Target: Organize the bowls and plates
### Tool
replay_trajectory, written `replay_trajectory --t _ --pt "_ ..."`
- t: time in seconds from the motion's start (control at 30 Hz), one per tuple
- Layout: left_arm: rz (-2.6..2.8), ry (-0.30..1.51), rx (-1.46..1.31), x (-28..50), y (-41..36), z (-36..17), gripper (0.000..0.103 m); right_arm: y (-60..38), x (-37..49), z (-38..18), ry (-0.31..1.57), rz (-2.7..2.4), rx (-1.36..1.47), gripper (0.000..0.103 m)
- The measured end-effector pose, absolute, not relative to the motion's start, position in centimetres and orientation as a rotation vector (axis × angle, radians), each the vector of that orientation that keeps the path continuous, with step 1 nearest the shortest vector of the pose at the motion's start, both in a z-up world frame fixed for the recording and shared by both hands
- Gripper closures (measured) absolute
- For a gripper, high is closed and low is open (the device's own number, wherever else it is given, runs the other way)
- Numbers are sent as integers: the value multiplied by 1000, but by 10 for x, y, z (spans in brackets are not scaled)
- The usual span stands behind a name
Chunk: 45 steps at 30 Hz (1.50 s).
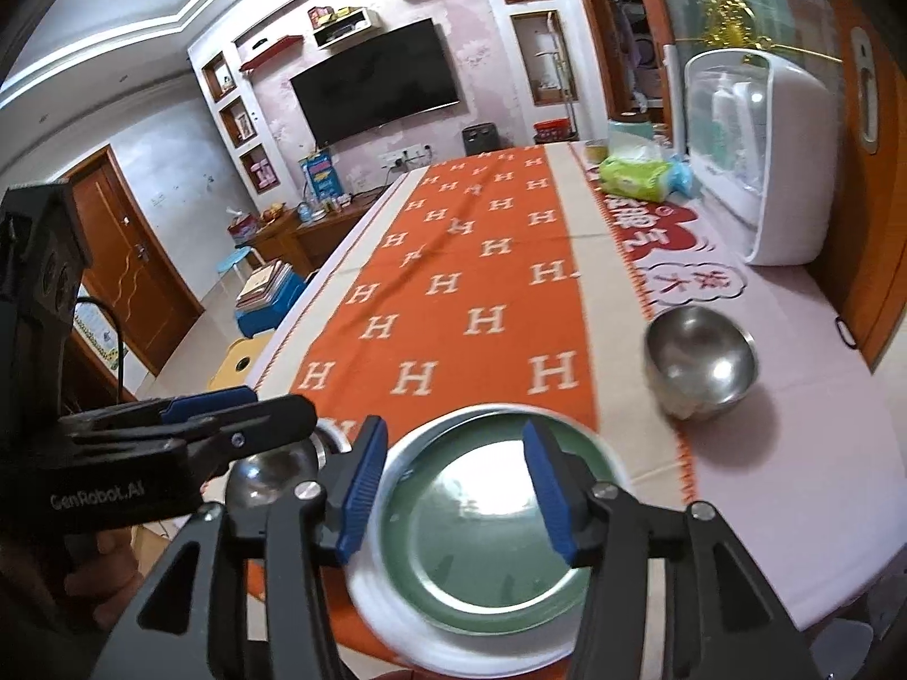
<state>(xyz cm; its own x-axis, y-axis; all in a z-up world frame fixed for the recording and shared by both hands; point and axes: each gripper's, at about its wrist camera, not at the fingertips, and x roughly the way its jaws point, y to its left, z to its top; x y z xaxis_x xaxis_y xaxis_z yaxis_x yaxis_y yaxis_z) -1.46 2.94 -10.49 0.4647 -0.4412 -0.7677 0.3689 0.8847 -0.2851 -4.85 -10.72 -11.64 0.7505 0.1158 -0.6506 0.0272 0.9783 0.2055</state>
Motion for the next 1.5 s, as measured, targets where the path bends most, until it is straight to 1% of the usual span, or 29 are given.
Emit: replay_trajectory --t 0.07,0.17,0.3,0.63,0.9,1.03,1.5 --pt "-492 967 -89 -12 18 -105 37 -118 -47 -115 716 40 205 46" --pt "-472 964 -93 -8 1 -105 37 -137 -44 -113 710 40 193 43" --pt "-458 956 -103 0 -23 -106 33 -164 -35 -108 700 44 171 42" --pt "-423 966 -130 25 -85 -111 32 -228 -16 -103 695 31 127 40" --pt "-405 1014 -25 53 -138 -121 30 -271 8 -110 708 -36 116 39" --pt "-394 1039 39 62 -154 -129 30 -284 22 -123 759 -34 149 39" --pt "-422 1195 68 100 -184 -173 30 -311 54 -169 922 -57 237 40"
